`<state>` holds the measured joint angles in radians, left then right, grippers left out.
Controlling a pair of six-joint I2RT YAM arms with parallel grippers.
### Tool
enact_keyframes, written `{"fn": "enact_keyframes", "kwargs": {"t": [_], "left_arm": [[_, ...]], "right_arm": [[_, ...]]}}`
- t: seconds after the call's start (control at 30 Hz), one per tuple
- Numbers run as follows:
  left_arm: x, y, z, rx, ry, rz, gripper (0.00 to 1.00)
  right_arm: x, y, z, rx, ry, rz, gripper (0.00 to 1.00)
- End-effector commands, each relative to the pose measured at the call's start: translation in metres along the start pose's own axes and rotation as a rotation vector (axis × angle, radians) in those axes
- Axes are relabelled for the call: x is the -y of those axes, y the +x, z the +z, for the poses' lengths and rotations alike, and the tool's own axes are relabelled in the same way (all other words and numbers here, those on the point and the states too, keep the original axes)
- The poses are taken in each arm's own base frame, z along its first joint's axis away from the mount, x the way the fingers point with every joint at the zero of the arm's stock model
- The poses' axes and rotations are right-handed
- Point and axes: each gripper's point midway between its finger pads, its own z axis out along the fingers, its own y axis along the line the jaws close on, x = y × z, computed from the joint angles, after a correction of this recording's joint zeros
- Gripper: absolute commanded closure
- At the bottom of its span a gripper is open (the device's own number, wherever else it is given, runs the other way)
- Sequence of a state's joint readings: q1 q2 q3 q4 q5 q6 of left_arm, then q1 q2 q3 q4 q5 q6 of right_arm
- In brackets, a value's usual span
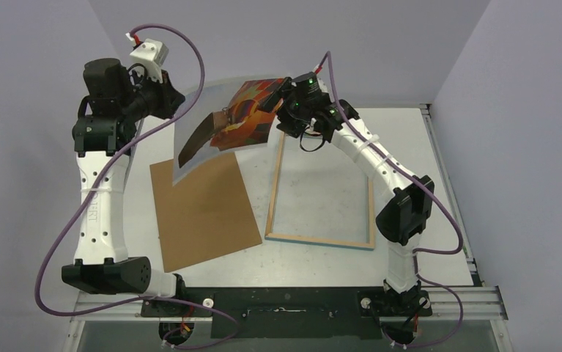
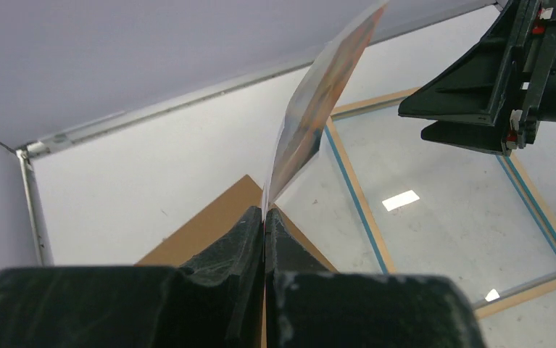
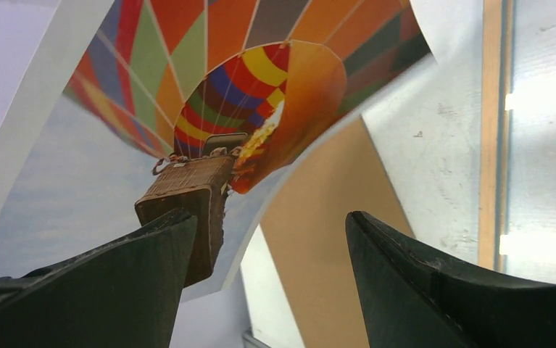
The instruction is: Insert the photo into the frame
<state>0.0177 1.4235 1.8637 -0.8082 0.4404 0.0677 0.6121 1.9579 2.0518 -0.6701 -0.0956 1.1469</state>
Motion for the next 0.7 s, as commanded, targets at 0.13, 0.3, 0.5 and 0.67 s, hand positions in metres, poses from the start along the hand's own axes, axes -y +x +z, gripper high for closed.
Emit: {"fn": "enact_keyframes", "kwargs": {"t": [0.13, 0.3, 0.5, 0.67], "left_arm": [[0.022, -0.065, -0.017, 0.223, 0.022, 0.155, 1.0], [0.032, -0.035, -0.002, 0.191, 0.069, 0.169, 1.0], [0.049, 0.024, 0.008, 0.099, 0.165, 0.167, 1.0], [0.069, 0.054, 0.009, 0.064, 0.214, 0.186, 1.0]], "right_arm": [[-0.076, -0.055, -0.065, 0.116, -0.324, 0.204, 0.24], [-0.071, -0.049, -0.061, 0.089, -0.346, 0.194, 0.25], [-0.04, -0.044, -0.05, 0.073, -0.278, 0.201, 0.24], [-0.023, -0.043, -0.051, 0.066, -0.19, 0.17, 0.21]]}}
